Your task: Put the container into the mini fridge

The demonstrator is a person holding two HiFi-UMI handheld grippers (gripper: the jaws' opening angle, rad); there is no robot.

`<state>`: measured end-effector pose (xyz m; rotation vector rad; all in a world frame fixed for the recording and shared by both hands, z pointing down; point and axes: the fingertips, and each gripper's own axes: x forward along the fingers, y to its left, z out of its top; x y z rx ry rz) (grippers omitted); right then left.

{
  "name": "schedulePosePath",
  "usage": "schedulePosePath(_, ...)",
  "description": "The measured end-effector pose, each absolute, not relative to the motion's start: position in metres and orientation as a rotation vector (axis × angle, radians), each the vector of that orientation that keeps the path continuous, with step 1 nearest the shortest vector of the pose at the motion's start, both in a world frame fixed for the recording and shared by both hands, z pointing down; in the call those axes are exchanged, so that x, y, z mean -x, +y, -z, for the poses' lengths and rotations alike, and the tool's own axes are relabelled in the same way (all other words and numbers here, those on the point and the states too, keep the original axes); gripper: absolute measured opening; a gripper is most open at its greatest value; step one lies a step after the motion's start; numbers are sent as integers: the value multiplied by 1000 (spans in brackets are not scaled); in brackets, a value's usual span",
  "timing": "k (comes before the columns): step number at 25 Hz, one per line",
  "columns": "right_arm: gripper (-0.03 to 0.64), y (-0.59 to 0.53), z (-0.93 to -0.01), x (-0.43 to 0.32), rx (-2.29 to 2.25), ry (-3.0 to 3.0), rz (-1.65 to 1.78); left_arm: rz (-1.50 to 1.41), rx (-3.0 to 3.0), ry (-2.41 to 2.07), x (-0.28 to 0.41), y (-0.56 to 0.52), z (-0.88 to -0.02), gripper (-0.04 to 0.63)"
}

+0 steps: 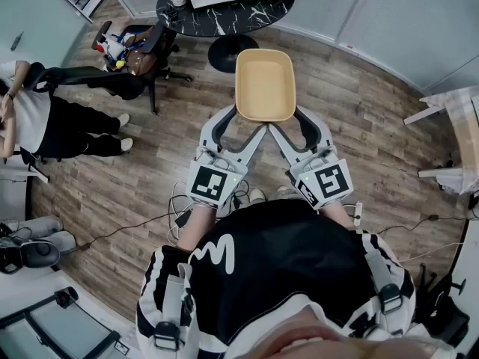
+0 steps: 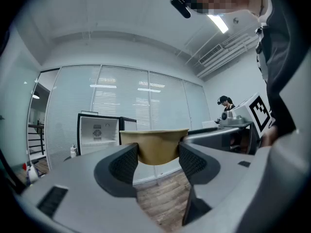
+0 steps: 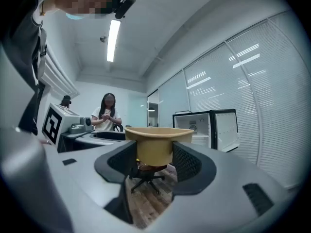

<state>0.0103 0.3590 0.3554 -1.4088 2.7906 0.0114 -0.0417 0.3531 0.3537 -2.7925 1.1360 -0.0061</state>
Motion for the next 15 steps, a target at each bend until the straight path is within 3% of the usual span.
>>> schedulePosePath(15,241,364,-356,-4,1423,2784,-7,11,2794,1112,48,358,-354,268)
